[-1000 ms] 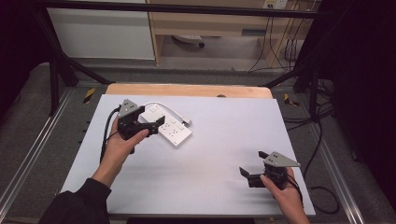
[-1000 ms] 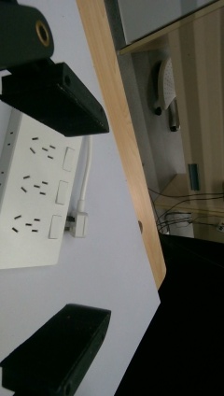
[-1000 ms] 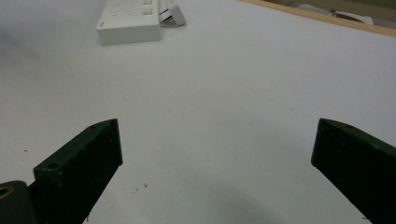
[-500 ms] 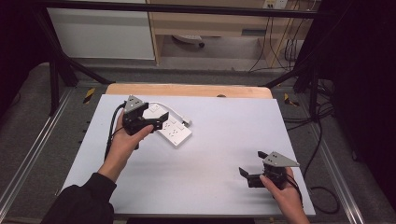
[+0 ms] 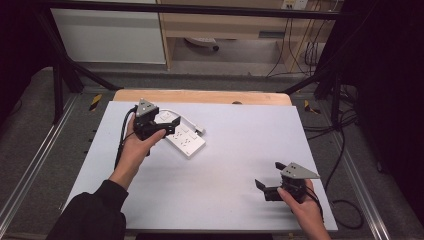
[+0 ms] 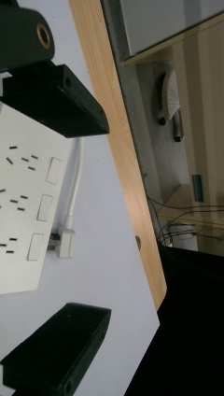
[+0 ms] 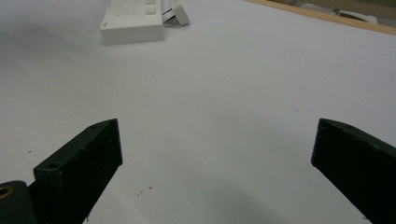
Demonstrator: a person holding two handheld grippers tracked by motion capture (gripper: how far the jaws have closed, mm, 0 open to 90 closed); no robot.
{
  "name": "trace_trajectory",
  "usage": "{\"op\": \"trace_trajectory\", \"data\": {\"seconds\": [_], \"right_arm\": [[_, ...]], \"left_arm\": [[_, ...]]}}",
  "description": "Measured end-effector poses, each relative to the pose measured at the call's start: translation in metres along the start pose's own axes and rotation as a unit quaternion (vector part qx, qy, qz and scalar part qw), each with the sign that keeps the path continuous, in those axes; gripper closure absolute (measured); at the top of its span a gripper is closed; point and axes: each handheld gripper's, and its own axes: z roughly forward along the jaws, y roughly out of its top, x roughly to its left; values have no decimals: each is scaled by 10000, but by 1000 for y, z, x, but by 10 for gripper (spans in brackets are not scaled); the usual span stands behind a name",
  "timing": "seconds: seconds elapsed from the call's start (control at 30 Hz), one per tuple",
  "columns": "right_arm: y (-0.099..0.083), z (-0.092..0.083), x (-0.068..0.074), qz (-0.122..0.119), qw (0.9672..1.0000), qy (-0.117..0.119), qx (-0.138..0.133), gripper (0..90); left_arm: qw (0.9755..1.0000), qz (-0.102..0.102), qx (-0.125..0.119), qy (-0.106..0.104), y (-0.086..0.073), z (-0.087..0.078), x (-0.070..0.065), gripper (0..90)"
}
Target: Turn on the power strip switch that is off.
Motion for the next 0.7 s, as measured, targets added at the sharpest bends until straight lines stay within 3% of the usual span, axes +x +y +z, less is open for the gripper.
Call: {"op": "trace_trajectory", "data": {"seconds": [0.17,0.57,0.7], "right_arm": [[0,1,-1,5,10000,-5,9,24],[0,1,-1,-10,10000,-5,-5,24],[0,0,0,-8,10000,10,-8,24]], "left_arm": [[9999,-115,28,45,-3,5,7,107],[9996,-151,109,199,-7,21,12,128],[9997,-186,98,133,-7,25,12,130]]}}
